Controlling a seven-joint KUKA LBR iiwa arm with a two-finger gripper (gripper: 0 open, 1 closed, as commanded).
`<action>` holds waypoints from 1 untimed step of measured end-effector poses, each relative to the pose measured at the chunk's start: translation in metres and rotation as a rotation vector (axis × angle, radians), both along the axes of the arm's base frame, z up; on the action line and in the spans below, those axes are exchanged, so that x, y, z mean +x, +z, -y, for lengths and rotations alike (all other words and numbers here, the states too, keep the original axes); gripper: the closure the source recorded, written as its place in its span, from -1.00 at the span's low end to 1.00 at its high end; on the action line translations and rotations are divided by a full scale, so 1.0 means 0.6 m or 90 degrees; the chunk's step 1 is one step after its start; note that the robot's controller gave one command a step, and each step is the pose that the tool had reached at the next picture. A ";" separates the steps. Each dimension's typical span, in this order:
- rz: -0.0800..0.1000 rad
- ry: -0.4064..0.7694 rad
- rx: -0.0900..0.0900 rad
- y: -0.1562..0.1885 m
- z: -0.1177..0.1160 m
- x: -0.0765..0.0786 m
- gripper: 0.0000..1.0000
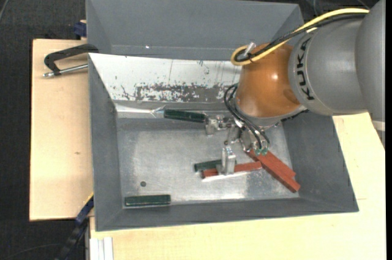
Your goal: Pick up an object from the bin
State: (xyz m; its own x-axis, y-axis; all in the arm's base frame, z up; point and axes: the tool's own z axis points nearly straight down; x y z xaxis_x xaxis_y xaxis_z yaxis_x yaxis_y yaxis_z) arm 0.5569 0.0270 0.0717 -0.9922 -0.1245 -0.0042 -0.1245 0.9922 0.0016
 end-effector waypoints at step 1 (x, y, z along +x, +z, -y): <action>-0.003 0.197 0.000 -0.001 -0.065 -0.080 -1.00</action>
Offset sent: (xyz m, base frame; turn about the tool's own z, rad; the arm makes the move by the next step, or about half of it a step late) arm -0.0481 0.0368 -0.0017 -0.3078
